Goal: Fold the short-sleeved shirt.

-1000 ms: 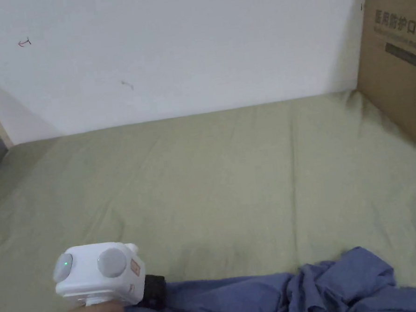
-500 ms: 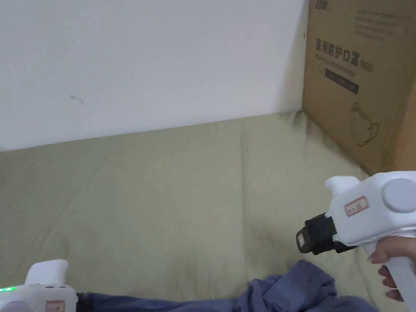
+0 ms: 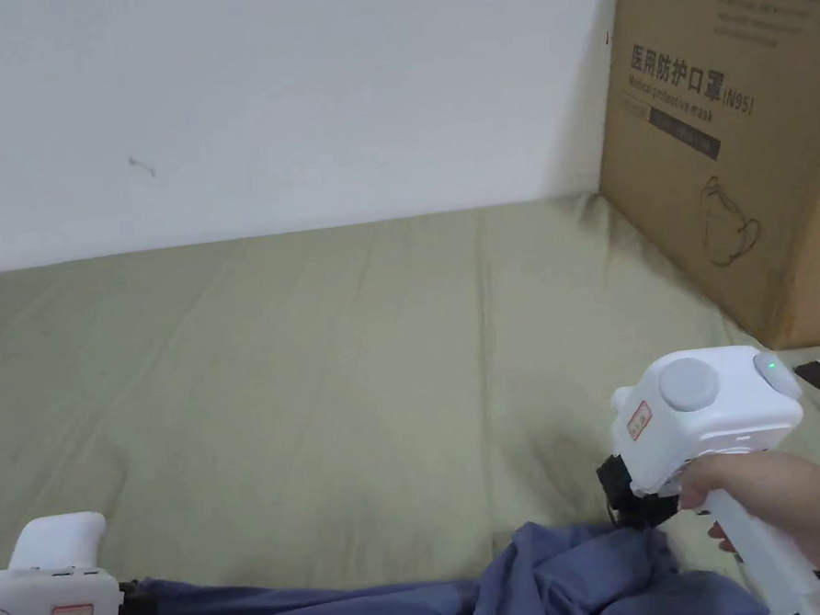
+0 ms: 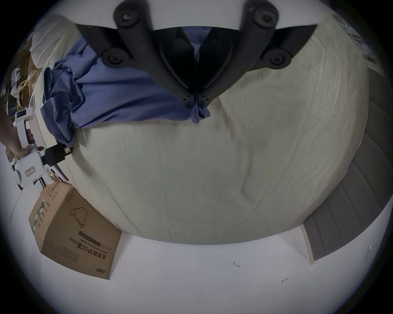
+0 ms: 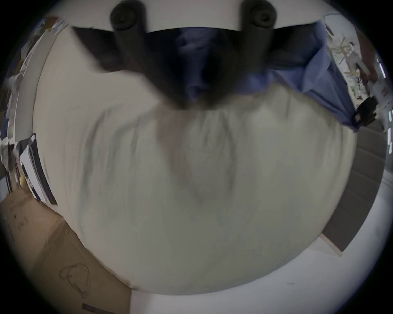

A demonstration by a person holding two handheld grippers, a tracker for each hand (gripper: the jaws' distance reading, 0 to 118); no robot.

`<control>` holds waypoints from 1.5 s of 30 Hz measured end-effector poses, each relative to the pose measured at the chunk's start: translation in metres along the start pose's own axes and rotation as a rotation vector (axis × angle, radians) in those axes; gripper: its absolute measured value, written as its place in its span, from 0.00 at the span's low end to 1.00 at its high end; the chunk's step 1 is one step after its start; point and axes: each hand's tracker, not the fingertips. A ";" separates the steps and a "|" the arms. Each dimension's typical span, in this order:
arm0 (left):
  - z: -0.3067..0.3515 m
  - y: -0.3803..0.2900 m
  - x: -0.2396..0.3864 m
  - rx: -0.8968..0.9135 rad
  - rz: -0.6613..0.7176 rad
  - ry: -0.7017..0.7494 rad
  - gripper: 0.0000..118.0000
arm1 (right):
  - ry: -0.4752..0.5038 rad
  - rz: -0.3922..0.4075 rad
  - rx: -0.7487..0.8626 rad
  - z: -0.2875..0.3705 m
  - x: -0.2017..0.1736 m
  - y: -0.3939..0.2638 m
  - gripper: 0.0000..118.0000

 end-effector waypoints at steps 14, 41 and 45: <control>0.165 0.044 0.011 0.249 0.017 0.037 0.00 | 0.189 -0.076 0.483 0.262 0.024 -0.072 0.02; 0.296 0.250 0.039 0.741 0.134 0.111 0.00 | 0.058 -0.135 1.053 0.481 0.009 0.092 0.02; 0.269 0.261 0.033 0.741 0.137 0.146 0.00 | 0.055 -0.130 1.058 0.458 0.003 0.111 0.02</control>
